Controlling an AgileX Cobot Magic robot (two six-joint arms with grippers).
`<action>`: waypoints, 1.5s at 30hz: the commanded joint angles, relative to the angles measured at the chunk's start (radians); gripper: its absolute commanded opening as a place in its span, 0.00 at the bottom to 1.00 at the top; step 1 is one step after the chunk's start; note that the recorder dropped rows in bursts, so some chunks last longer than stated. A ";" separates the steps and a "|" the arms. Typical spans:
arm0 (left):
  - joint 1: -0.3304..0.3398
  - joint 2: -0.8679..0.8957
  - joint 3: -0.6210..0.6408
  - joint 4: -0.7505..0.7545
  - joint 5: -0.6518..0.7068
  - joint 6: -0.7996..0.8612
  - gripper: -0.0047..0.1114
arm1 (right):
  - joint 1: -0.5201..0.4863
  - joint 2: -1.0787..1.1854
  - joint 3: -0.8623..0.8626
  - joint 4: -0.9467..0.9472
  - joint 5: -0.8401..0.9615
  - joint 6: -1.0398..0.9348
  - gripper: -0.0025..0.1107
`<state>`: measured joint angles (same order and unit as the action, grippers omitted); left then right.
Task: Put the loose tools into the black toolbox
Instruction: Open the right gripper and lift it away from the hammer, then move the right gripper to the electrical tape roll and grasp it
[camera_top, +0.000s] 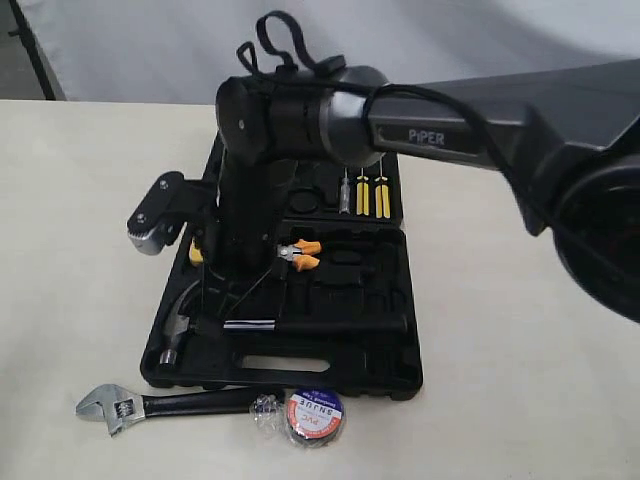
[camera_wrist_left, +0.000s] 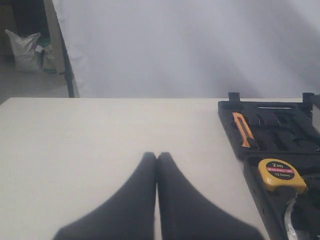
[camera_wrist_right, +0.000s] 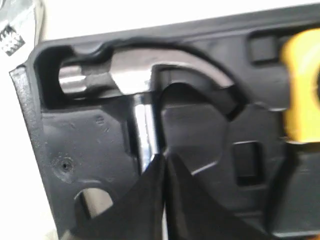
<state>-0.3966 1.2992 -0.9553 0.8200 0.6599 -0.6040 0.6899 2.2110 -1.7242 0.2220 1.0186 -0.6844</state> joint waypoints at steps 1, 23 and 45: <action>0.003 -0.008 0.009 -0.014 -0.017 -0.010 0.05 | 0.000 0.061 0.008 0.004 0.046 0.018 0.02; 0.003 -0.008 0.009 -0.014 -0.017 -0.010 0.05 | 0.000 0.025 -0.104 0.027 0.040 0.033 0.02; 0.003 -0.008 0.009 -0.014 -0.017 -0.010 0.05 | 0.021 0.088 -0.168 -0.039 0.074 0.113 0.02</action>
<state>-0.3966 1.2992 -0.9553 0.8200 0.6599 -0.6040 0.7153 2.3265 -1.8652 0.2684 1.0170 -0.6132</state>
